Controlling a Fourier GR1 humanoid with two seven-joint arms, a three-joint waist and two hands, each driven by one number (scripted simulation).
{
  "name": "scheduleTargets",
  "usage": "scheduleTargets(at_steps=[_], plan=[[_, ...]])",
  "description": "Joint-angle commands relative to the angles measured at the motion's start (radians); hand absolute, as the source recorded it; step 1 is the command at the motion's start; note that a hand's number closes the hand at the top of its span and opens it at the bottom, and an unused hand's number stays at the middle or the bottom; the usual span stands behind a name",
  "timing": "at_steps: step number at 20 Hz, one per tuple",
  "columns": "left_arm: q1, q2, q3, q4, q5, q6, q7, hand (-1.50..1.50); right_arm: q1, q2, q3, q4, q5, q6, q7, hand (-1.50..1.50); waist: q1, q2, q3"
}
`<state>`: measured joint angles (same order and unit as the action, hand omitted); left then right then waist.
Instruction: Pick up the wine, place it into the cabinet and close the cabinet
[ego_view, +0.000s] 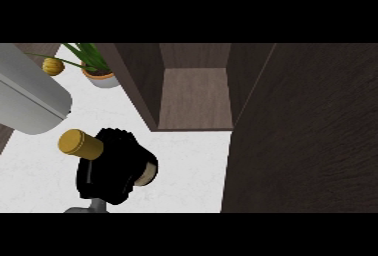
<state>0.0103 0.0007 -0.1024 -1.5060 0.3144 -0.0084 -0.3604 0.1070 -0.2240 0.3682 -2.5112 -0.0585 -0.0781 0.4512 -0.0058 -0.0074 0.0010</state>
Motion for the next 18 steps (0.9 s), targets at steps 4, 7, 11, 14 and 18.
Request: scheduleTargets(at_steps=[4, 7, 11, 14, 18], plan=[[-0.134, -0.001, -0.164, -0.171, -0.006, 0.291, 0.218, 1.5, 0.057, -0.019, -0.026, -0.18, -0.069, 0.016, 0.06, -1.5, -0.008, 0.003, 0.0], [-0.142, -0.001, -0.243, -0.165, -0.002, 0.384, 0.211, 1.5, 0.066, 0.007, 0.042, -0.201, -0.011, -0.005, 0.084, -1.5, -0.007, 0.003, -0.001], [-0.256, -0.001, -0.24, -0.129, 0.019, 0.477, 0.304, 1.5, 0.079, -0.025, -0.064, -0.21, -0.105, 0.039, 0.062, -1.5, -0.011, 0.004, 0.0], [-0.284, -0.001, -0.258, -0.023, 0.032, 0.503, 0.21, 1.5, 0.084, -0.026, -0.101, -0.224, -0.139, 0.042, 0.067, -1.5, -0.016, 0.007, -0.001], [-0.411, -0.001, -0.254, 0.127, 0.059, 0.574, 0.224, 1.5, 0.096, -0.007, -0.069, -0.166, -0.115, 0.066, 0.017, -1.5, -0.02, 0.008, -0.001]])
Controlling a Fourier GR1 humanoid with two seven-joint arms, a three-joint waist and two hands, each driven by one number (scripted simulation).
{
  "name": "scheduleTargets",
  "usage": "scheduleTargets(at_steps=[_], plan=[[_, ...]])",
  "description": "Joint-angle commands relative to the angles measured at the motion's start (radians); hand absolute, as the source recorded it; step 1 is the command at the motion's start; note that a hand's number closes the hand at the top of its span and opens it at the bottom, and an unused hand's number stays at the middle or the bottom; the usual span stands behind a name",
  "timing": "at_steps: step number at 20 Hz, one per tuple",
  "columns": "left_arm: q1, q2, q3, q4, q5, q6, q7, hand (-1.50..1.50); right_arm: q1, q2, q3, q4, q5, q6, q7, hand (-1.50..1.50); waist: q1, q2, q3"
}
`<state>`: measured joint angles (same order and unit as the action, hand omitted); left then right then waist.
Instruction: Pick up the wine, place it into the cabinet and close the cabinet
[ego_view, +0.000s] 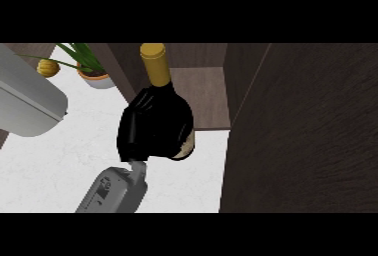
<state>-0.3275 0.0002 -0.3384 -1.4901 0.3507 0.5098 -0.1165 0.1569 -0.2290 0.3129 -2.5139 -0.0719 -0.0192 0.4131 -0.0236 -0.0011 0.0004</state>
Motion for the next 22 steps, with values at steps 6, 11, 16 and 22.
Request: scheduleTargets(at_steps=[6, 11, 16, 22], plan=[[-0.12, 0.0, -0.13, 0.211, 0.092, 0.171, -0.092, 1.5, 0.062, -0.006, -0.017, -0.207, -0.095, 0.02, 0.076, -1.5, -0.008, 0.0, 0.0], [-0.192, 0.0, -0.082, 0.388, 0.154, 0.107, -0.19, 1.5, 0.013, 0.022, 0.009, -0.188, -0.079, -0.005, 0.129, -1.5, -0.006, 0.003, -0.001], [-0.218, 0.0, -0.145, 0.503, 0.279, 0.136, -0.306, 1.5, 0.054, 0.006, -0.018, -0.191, -0.108, 0.039, 0.079, -1.5, -0.021, 0.005, -0.001], [-0.23, 0.0, -0.124, 0.543, 0.372, 0.082, -0.359, 1.5, 0.066, 0.008, -0.039, -0.229, -0.129, 0.035, 0.112, -1.5, -0.013, 0.003, -0.001]])
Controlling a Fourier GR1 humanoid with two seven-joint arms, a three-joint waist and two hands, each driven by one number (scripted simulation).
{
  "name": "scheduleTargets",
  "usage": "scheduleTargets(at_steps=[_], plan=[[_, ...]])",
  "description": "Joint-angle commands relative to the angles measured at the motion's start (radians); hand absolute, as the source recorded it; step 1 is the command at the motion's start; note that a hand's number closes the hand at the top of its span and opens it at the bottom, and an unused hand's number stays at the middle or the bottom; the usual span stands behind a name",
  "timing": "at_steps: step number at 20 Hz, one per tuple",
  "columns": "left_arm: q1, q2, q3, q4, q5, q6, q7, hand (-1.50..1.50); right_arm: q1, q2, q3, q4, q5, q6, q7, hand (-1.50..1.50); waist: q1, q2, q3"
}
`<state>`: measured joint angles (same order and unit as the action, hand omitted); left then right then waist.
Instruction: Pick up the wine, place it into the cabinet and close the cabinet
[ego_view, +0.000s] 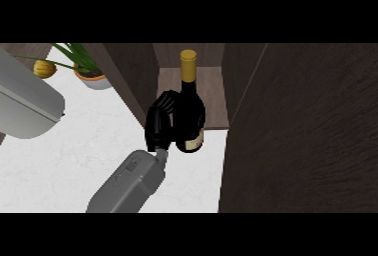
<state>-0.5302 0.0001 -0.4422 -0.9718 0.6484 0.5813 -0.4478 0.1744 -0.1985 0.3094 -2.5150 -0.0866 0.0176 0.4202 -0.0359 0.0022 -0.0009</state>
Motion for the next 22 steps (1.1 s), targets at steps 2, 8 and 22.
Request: scheduleTargets(at_steps=[2, 8, 22], plan=[[-0.015, 0.0, -0.057, 0.075, 0.154, 0.015, -0.115, 1.5, -0.003, 0.005, -0.037, -0.181, -0.116, -0.019, 0.104, -1.5, -0.011, 0.004, -0.001], [-0.145, 0.0, 0.012, 0.21, 0.191, -0.039, -0.093, 1.5, 0.016, 0.008, -0.01, -0.199, -0.081, -0.01, 0.114, -1.5, 0.002, 0.001, 0.0], [-0.407, 0.0, 0.132, 0.463, 0.242, -0.072, -0.041, 1.5, 0.122, -0.013, -0.057, -0.193, -0.135, 0.069, 0.033, -1.5, -0.013, 0.002, 0.001]])
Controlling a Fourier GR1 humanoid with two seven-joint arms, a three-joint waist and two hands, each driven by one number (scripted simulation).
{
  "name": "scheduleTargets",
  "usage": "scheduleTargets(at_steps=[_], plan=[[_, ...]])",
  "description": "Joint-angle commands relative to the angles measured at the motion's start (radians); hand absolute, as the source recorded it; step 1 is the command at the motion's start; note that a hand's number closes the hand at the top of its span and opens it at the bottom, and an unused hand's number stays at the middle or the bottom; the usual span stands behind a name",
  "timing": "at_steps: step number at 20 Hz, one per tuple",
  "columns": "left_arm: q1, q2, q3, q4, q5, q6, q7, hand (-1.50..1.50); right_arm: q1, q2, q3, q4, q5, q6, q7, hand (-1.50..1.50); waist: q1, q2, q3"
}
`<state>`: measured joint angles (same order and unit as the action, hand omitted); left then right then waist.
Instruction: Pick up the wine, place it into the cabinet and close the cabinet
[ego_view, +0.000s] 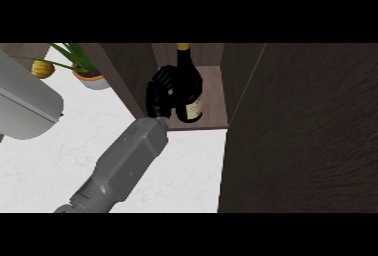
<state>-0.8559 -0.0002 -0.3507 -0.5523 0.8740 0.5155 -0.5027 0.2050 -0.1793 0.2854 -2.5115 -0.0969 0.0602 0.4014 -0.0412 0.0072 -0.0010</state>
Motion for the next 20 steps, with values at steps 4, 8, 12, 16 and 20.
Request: scheduleTargets(at_steps=[4, 8, 12, 16, 20], plan=[[-0.124, 0.03, 0.052, 0.093, -0.016, -0.031, 0.01, 1.5, 0.029, 0.012, -0.013, -0.126, -0.083, -0.001, 0.034, -1.5, 0.011, -0.003, 0.001], [-0.231, 0.028, 0.067, 0.205, -0.049, 0.074, -0.005, 1.5, 0.027, 0.026, 0.044, -0.124, -0.036, -0.003, 0.028, -1.5, -0.009, 0.002, 0.0], [-0.245, 0.057, 0.046, 0.274, -0.096, 0.127, -0.018, 1.5, 0.035, 0.014, 0.039, -0.159, -0.065, -0.006, 0.087, -1.5, -0.006, 0.002, 0.0], [-0.284, 0.082, 0.019, 0.366, -0.146, 0.162, -0.006, -1.5, 0.048, 0.023, 0.044, -0.13, -0.06, 0.014, 0.018, -1.5, -0.025, 0.009, 0.001], [-0.312, 0.1, 0.016, 0.412, -0.167, 0.148, 0.033, -1.5, 0.046, 0.029, 0.052, -0.146, -0.055, 0.005, 0.036, -1.5, -0.021, 0.008, 0.001]])
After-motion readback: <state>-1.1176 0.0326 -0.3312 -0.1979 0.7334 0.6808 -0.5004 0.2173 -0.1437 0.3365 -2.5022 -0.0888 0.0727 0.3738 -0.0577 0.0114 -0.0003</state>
